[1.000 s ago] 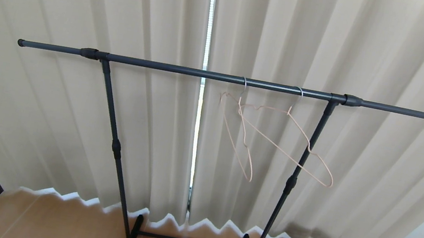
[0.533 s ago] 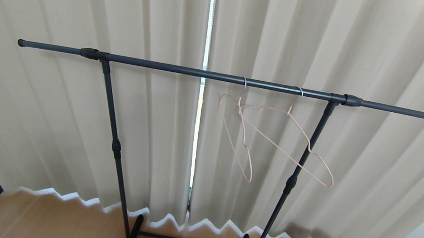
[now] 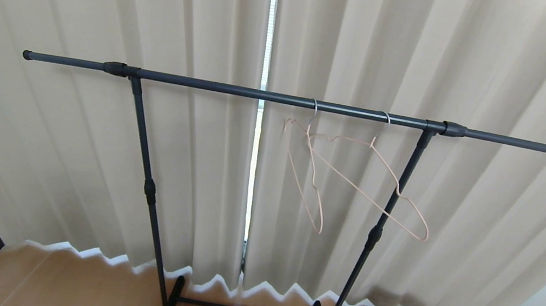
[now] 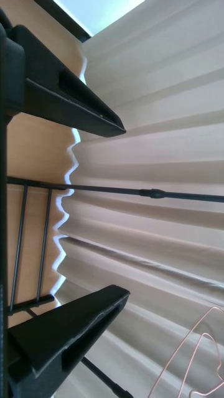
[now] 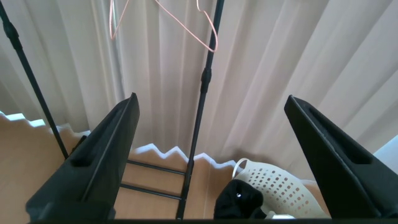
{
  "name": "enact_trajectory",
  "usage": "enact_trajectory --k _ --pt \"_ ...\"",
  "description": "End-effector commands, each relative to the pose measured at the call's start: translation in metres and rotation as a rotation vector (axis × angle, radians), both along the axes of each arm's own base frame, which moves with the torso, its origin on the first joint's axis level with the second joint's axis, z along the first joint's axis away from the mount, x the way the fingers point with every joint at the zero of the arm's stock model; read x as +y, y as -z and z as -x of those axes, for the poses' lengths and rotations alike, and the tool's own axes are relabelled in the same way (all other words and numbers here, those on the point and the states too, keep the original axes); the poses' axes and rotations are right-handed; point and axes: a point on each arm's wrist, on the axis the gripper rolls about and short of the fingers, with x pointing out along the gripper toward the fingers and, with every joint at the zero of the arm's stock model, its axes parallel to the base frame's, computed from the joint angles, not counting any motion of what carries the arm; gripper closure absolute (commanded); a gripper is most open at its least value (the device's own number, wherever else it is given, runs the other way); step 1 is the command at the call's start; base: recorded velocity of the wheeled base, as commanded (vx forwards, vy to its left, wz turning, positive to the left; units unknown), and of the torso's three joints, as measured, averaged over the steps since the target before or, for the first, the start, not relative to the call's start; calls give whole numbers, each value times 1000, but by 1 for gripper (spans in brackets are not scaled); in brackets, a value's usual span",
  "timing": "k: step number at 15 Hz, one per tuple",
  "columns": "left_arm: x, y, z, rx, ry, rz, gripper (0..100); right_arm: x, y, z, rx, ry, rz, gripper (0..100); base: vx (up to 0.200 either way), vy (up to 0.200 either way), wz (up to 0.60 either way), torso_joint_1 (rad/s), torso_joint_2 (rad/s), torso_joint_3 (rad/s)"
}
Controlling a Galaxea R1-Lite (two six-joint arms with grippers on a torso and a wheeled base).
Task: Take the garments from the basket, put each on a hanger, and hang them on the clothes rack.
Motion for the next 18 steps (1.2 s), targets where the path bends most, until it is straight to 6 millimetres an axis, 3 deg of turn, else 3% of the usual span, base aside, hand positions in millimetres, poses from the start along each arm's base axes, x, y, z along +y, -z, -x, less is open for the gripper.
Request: enact_trajectory --k 1,18 --pt "0 0 0 0 -1 1 0 0 0 0 1 0 0 0 0 0 0 0 0 0" --pt "0 0 0 0 -1 2 0 0 0 0 2 0 -1 0 0 0 0 0 0 0"
